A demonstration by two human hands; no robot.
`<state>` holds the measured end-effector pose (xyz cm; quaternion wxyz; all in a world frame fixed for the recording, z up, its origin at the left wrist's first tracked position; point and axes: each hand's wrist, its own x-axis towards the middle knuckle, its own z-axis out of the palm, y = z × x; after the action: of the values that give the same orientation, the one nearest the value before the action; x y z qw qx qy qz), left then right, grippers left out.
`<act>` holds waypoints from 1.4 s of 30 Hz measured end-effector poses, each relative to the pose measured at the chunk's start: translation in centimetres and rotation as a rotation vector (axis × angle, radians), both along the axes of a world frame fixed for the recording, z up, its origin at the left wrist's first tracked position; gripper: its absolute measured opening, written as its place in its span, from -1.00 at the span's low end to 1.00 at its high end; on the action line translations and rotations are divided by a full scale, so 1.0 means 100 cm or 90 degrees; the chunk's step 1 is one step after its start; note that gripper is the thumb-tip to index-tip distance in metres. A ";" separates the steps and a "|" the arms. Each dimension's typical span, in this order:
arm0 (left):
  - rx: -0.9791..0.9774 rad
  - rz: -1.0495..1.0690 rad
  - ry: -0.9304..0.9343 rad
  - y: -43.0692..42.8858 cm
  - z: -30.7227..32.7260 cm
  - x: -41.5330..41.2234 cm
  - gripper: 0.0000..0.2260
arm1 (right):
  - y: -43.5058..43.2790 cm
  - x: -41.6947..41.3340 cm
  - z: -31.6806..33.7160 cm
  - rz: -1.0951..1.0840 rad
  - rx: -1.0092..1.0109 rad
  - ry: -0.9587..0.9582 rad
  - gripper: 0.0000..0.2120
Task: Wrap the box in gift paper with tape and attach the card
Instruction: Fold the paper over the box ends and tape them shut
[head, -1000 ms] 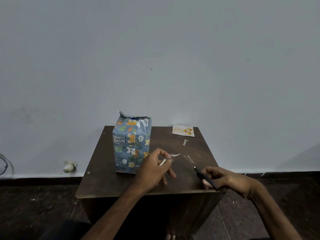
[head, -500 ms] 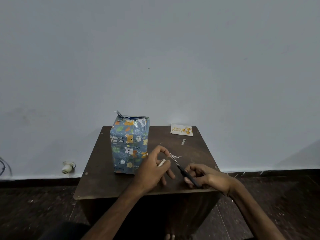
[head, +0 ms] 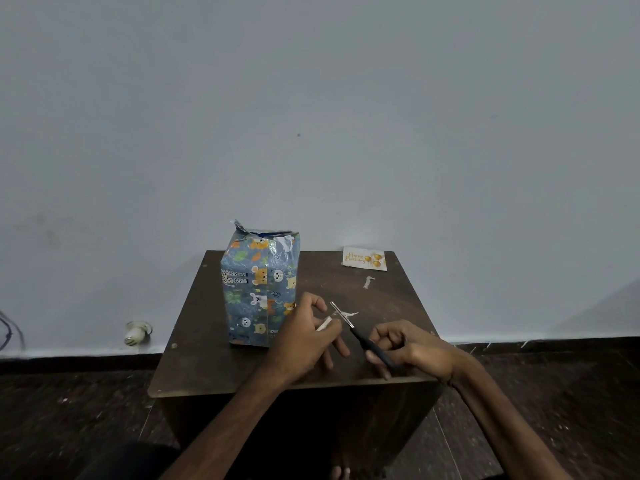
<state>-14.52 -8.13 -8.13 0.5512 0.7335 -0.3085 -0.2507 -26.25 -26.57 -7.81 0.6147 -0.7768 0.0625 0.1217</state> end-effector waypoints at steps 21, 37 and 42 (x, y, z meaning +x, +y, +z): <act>0.003 0.012 0.003 0.000 0.002 0.002 -0.83 | -0.002 0.025 -0.010 -0.338 -0.646 -0.097 -0.82; -0.005 0.007 0.031 0.001 0.002 0.005 -0.83 | -0.016 0.062 -0.034 -0.602 -0.286 -0.132 -0.89; -0.021 -0.003 0.031 0.003 0.001 0.006 -0.84 | -0.044 0.096 -0.029 -0.530 -0.579 -0.213 -0.92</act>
<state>-13.90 -7.79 -8.02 0.5702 0.7173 -0.3008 -0.2642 -16.68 -30.97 -10.68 0.2210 -0.8793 0.3078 -0.2887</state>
